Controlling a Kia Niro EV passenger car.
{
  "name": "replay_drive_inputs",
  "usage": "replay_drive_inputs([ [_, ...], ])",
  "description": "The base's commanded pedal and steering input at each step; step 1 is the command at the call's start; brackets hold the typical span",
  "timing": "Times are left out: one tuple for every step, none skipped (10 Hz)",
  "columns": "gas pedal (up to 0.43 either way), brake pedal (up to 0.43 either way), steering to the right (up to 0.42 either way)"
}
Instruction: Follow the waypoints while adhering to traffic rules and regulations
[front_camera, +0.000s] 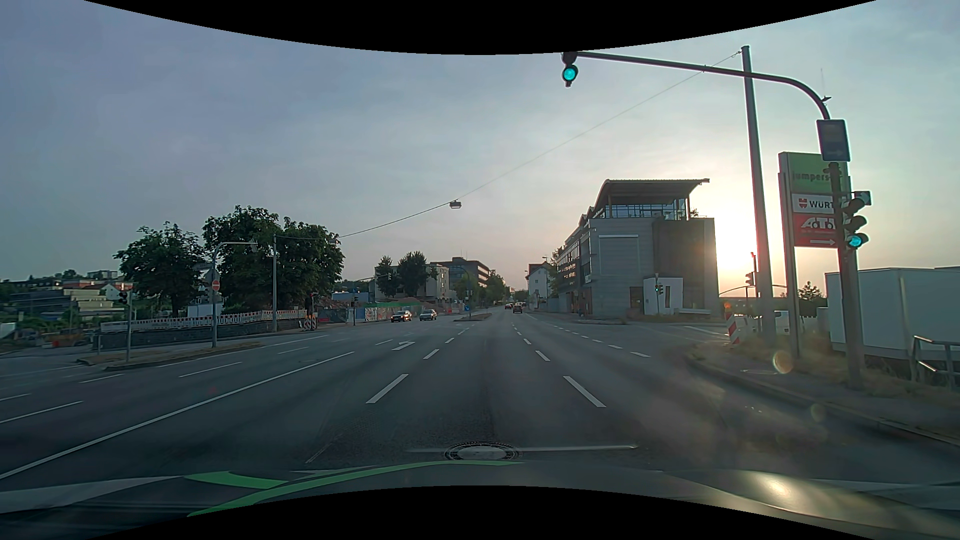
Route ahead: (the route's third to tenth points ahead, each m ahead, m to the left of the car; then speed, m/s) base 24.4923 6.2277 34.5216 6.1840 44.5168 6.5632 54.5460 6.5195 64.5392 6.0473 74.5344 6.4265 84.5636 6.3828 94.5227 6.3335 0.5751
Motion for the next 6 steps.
replay_drive_inputs([
  [0.331,0.0,-0.01],
  [0.339,0.0,-0.01],
  [0.339,0.0,-0.01],
  [0.35,0.0,-0.01],
  [0.39,0.0,-0.01],
  [0.39,0.0,-0.01],
])
